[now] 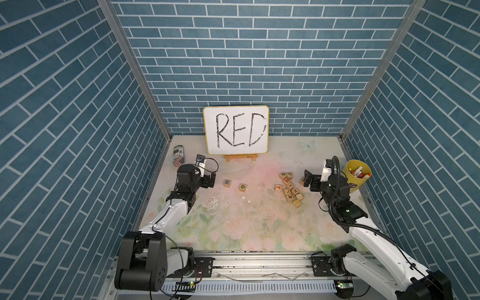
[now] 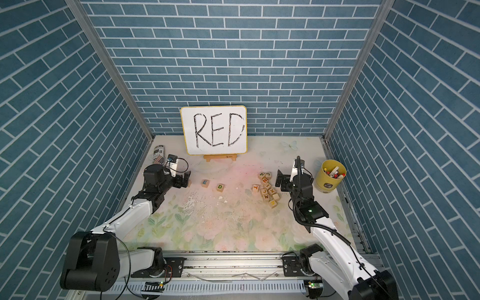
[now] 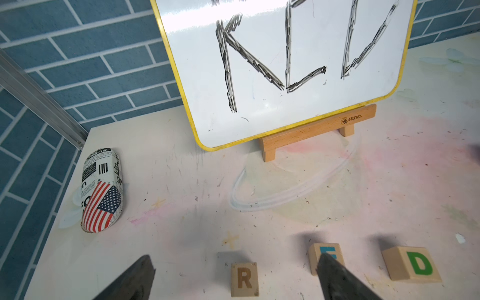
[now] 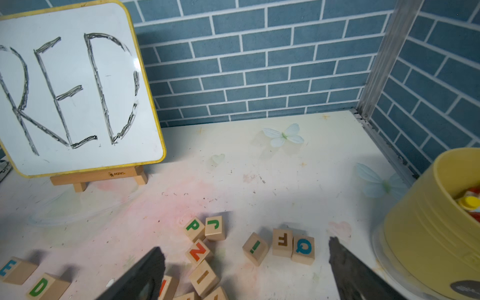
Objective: Assemble the uppercase word "red" with letter blocks
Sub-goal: Reset both arms
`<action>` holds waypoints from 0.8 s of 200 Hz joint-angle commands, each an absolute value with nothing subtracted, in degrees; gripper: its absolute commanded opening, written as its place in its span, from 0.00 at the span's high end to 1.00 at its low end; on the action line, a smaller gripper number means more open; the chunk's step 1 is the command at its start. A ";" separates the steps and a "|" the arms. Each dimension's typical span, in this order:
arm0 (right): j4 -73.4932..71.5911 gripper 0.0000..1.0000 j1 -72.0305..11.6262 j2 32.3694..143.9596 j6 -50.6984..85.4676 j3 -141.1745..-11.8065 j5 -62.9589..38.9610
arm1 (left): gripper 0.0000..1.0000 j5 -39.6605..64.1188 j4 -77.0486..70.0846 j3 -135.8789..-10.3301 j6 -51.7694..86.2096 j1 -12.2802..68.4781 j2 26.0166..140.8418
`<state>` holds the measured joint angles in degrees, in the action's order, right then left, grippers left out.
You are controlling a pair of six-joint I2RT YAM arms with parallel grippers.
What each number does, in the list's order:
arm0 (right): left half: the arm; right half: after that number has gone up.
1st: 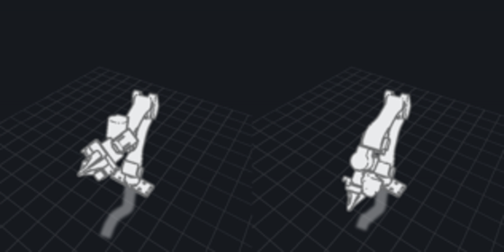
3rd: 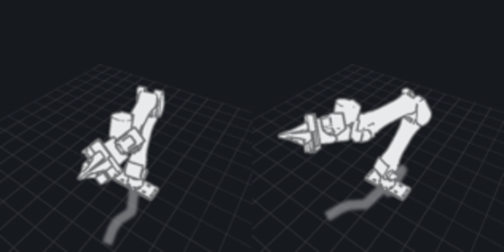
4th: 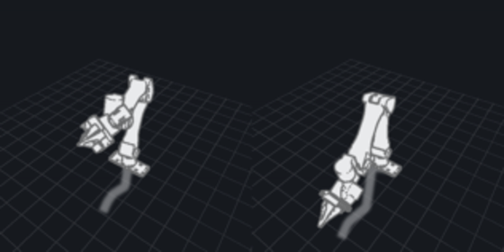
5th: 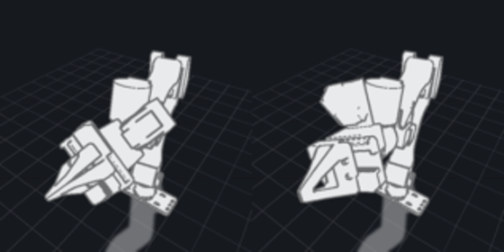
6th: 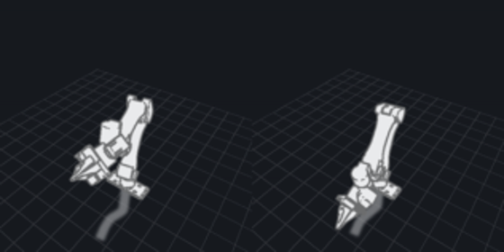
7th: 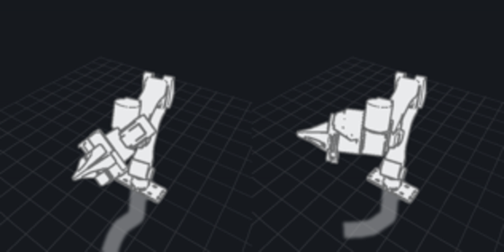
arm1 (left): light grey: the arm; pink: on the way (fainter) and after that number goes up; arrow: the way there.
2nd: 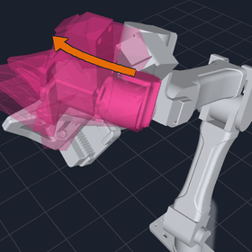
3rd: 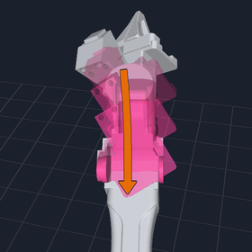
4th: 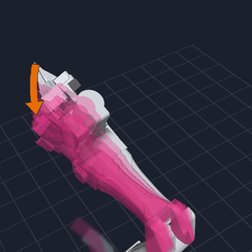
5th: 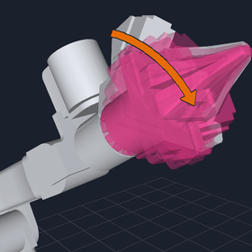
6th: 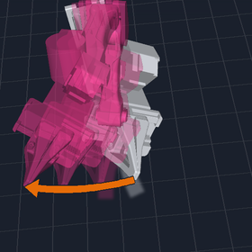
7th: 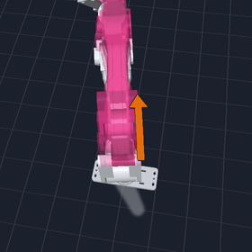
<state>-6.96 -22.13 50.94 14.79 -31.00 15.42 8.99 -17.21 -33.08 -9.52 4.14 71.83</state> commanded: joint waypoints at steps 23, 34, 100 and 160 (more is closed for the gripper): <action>-11.30 0.01 -20.50 53.70 17.18 -28.93 16.02 | 0.01 6.12 -31.96 -27.63 -10.32 3.90 77.63; -12.78 0.01 -20.15 53.79 17.23 -27.96 16.58 | 0.01 6.81 -36.33 -25.60 -9.86 3.31 78.90; -12.61 0.01 -17.80 54.58 13.11 -27.25 20.36 | 0.01 11.75 -46.10 -23.14 -6.90 -0.70 85.61; -18.65 0.01 -14.88 60.54 11.34 -24.97 21.71 | 0.01 13.25 -51.98 -21.10 -6.34 -1.41 87.68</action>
<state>-14.44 -15.73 58.15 14.44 -26.15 19.70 11.79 -47.88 -22.09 -7.03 -0.86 86.76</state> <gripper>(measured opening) 0.989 0.994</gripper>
